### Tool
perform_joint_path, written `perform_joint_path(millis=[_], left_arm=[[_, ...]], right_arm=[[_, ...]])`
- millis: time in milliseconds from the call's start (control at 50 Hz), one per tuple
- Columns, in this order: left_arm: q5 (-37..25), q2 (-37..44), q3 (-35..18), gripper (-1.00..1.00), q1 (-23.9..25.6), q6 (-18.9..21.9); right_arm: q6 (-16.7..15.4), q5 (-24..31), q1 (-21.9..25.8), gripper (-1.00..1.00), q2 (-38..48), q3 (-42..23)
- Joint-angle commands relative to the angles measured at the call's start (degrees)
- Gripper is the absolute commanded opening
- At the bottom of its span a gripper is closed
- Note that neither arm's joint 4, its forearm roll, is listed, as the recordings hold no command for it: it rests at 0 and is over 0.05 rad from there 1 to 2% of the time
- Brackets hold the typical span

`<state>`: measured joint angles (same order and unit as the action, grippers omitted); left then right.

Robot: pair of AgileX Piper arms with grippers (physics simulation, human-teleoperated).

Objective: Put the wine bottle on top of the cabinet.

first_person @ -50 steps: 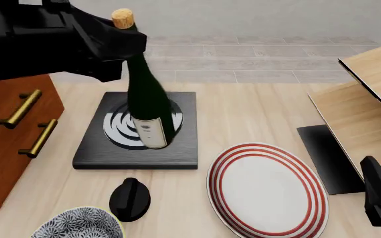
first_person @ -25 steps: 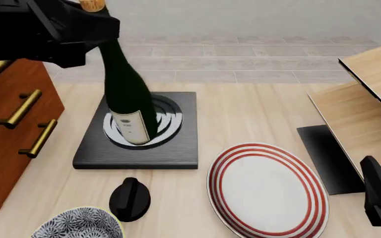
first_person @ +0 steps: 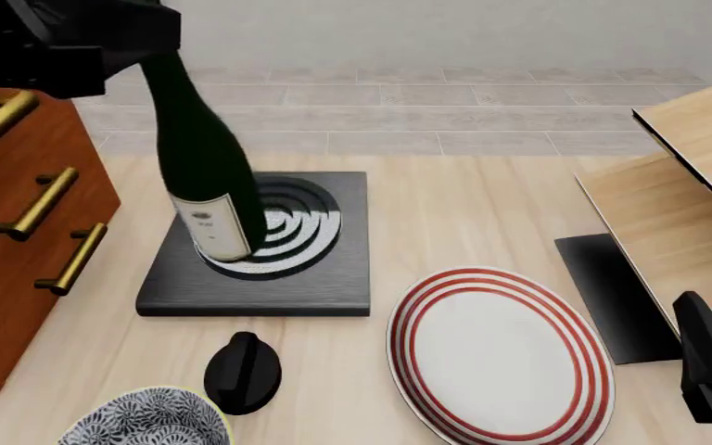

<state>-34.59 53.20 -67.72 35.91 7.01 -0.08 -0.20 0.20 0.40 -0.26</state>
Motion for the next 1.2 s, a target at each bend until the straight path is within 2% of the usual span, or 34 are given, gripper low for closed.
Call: perform_joint_path(millis=[20,500,640,960,1200], left_arm=[[-2.2,-1.3,-2.1,-1.0,-2.2,0.9],[-6.9,-0.4,-8.0,-1.0,-7.9,2.2],[-7.0,-1.0,-7.1,-1.0,-9.1,2.1],[-10.3,-0.4,-11.7,-1.0,-12.7,1.9],[-11.2,-0.2,-12.5,-1.0,-15.8,2.4]], right_arm=[[0.0,0.0,0.0,1.0,0.0,0.0],[0.0,0.0,0.0,1.0,0.0,0.0],[0.0,0.0,0.0,1.0,0.0,0.0],[0.0,0.0,0.0,1.0,0.0,0.0],[0.0,0.0,0.0,1.0,0.0,0.0]])
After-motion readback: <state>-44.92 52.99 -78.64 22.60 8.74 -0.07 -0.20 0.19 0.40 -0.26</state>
